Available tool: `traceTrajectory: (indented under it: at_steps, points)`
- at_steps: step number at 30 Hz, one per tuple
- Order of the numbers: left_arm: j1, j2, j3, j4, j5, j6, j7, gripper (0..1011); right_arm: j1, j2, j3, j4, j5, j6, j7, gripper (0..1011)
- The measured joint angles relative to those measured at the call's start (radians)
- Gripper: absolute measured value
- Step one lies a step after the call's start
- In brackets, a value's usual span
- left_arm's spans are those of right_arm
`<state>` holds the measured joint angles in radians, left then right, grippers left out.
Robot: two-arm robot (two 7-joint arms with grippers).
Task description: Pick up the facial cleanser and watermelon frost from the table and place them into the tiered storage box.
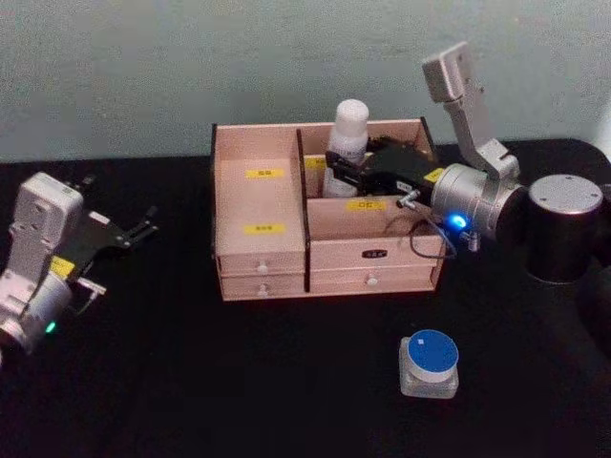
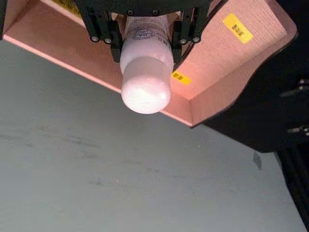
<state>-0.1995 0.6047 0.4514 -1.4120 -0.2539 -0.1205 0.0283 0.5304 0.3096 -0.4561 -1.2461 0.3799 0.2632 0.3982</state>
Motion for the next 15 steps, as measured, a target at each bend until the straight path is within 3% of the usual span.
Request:
traceTrajectory:
  at_steps: [15]
  points:
    - [0.000, 0.000, 0.000, 0.000, 0.000, 0.000, 0.000, 1001, -0.003, -0.018, -0.004, 0.033, -0.029, -0.019, -0.007, 605]
